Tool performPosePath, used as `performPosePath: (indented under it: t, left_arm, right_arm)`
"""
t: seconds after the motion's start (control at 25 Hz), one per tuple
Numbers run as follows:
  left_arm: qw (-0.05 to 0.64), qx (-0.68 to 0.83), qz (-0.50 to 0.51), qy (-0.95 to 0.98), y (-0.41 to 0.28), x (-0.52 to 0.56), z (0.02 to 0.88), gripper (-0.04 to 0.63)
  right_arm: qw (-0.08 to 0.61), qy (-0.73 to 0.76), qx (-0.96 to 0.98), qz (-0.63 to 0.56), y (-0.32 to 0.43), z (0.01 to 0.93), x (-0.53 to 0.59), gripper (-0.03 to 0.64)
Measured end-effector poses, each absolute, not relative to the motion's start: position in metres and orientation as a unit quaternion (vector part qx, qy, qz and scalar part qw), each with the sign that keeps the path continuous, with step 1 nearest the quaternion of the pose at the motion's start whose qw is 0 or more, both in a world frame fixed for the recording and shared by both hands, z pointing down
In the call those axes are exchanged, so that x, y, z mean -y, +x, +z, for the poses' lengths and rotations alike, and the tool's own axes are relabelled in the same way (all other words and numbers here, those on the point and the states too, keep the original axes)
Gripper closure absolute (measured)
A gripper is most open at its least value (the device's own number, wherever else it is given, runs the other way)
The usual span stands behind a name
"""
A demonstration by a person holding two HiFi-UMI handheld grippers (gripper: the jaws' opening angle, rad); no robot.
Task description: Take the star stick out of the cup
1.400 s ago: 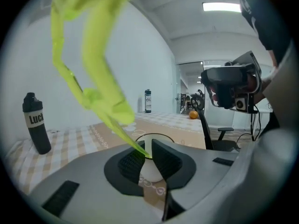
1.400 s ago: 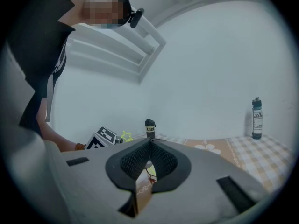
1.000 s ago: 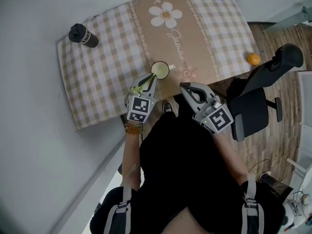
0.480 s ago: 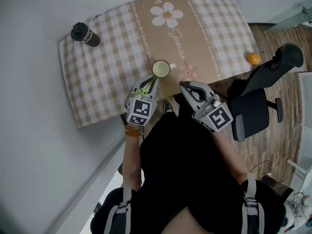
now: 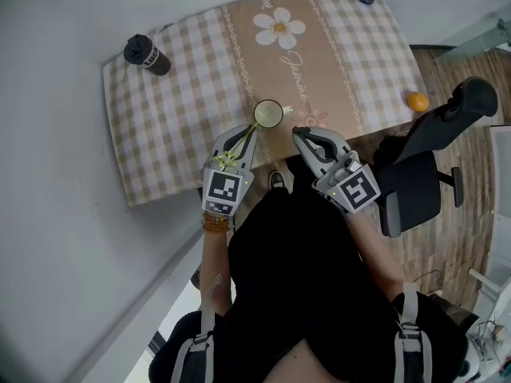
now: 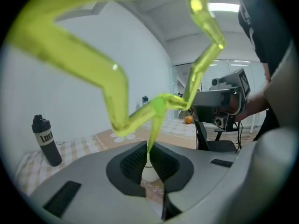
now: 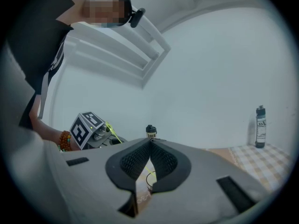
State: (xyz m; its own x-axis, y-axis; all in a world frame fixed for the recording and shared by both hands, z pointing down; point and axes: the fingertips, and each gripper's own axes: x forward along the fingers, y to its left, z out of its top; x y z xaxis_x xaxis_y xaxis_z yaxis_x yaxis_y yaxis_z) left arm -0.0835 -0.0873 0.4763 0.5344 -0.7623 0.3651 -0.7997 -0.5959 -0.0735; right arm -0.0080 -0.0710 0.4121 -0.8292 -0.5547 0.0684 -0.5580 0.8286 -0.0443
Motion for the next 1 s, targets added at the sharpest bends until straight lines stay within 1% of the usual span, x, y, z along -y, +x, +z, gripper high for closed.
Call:
performPosePath:
  t: [0.2, 0.32, 0.48, 0.6, 0.72, 1.0]
  left_arm:
    - [0.039, 0.457, 0.162, 0.874, -0.080, 0.080, 0.462, 0.577]
    - [0.034, 0.473, 0.152, 0.867, -0.080, 0.077, 0.457, 0.577]
    - [0.024, 0.505, 0.127, 0.854, -0.084, 0.074, 0.441, 0.577]
    - [0.024, 0.535, 0.100, 0.838, -0.093, 0.073, 0.434, 0.577]
    - [0.022, 0.566, 0.077, 0.820, -0.102, 0.075, 0.425, 0.577]
    - [0.001, 0.589, 0.065, 0.806, -0.106, 0.073, 0.414, 0.577]
  right_arm:
    - [0.002, 0.294, 0.956, 0.018, -0.013, 0.398, 0.074, 0.615]
    - [0.011, 0.309, 0.951, 0.002, -0.013, 0.396, 0.077, 0.615]
    - [0.005, 0.326, 0.945, -0.027, -0.020, 0.390, 0.080, 0.615]
    - [0.028, 0.333, 0.941, -0.048, -0.028, 0.398, 0.079, 0.615]
    - [0.055, 0.334, 0.940, -0.039, -0.038, 0.413, 0.077, 0.615]
    - [0.052, 0.327, 0.942, -0.050, -0.052, 0.415, 0.063, 0.615]
